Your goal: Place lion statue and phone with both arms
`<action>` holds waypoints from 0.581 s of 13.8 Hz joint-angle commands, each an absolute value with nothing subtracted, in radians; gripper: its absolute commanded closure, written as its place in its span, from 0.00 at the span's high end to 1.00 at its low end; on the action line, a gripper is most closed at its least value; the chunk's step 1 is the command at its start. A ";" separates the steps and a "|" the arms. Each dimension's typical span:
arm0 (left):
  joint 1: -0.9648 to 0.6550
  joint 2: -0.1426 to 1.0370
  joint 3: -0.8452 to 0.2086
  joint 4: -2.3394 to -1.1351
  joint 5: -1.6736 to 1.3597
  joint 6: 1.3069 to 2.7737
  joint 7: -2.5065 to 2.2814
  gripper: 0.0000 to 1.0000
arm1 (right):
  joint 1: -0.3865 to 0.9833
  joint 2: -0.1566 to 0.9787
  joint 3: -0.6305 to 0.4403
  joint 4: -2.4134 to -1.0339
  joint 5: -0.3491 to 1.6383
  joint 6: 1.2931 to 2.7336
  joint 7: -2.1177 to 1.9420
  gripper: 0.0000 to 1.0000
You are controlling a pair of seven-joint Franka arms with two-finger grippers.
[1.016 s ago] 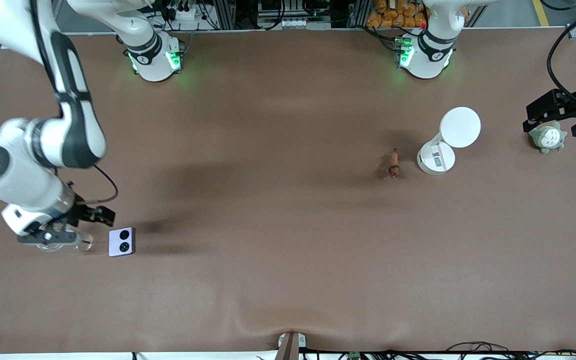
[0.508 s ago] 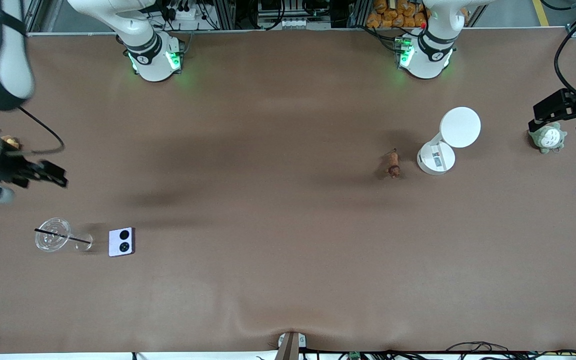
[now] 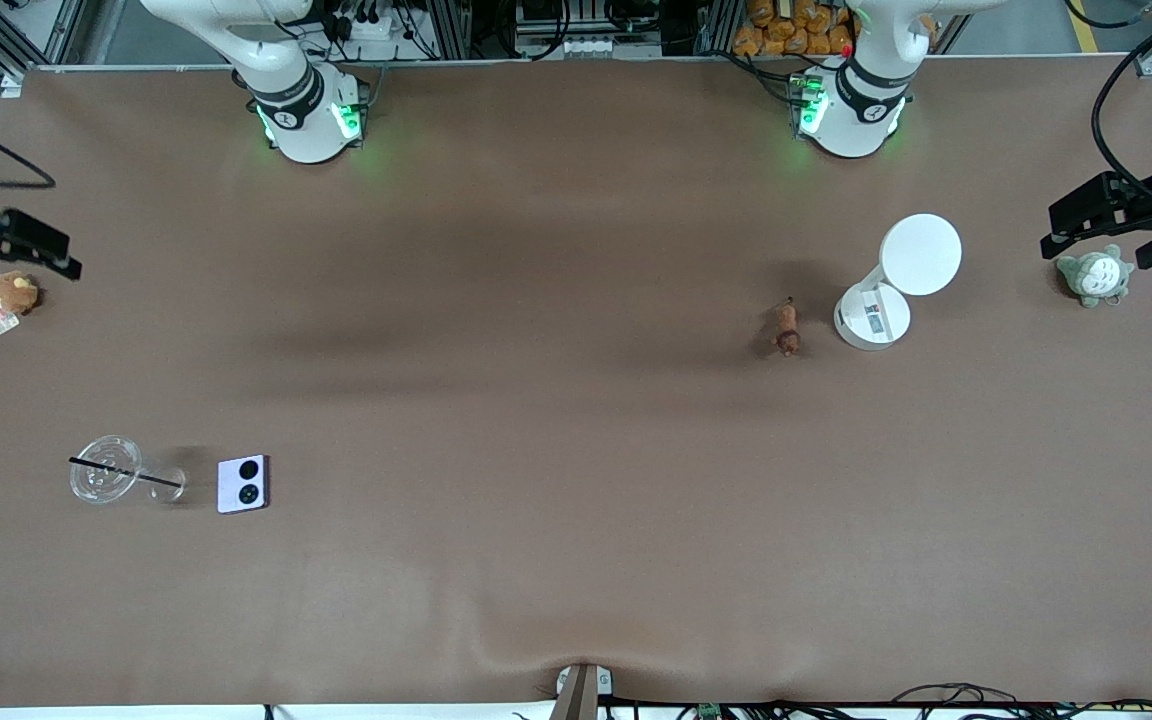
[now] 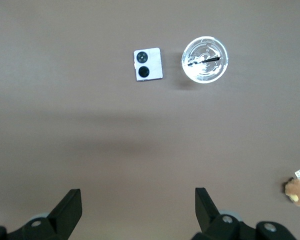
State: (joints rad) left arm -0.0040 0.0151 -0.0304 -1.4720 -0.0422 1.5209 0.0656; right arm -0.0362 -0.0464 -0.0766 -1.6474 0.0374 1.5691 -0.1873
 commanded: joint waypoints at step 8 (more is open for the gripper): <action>-0.021 -0.075 -0.012 -1.578 -0.048 1.558 0.063 1.00 | -0.017 -0.115 -0.058 -1.586 0.040 1.433 -0.008 1.00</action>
